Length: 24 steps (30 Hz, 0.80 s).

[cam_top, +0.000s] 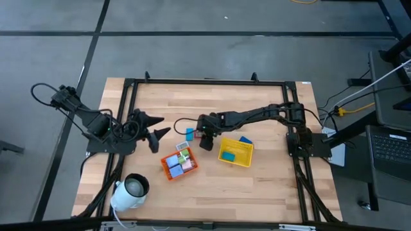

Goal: Pick & Place Office items
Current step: Put the bottom red digital clock into the yellow bin

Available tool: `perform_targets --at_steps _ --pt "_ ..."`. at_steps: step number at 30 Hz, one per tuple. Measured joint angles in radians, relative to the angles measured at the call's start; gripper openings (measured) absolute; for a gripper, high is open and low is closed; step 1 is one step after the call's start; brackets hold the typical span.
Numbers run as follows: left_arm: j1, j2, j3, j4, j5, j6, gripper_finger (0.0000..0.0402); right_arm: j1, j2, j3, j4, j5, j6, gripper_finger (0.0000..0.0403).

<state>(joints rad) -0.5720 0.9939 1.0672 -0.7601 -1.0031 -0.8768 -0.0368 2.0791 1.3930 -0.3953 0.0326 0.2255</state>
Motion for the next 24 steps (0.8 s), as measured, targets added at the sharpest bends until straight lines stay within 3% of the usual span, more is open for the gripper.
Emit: perform_targets --at_steps 13,19,24 --pt "-0.029 0.001 0.000 -0.002 -0.065 0.021 0.0246 0.000 -0.167 0.002 -0.219 -0.072 0.119 0.0180" --pt "-0.029 0.001 0.000 -0.002 -0.081 0.071 0.0246 0.022 -0.295 0.004 -0.490 -0.089 0.185 0.0180" --pt "-0.029 0.001 0.000 -0.002 -0.095 0.091 0.0246 0.104 -0.364 -0.001 -0.680 -0.063 0.223 0.0180"
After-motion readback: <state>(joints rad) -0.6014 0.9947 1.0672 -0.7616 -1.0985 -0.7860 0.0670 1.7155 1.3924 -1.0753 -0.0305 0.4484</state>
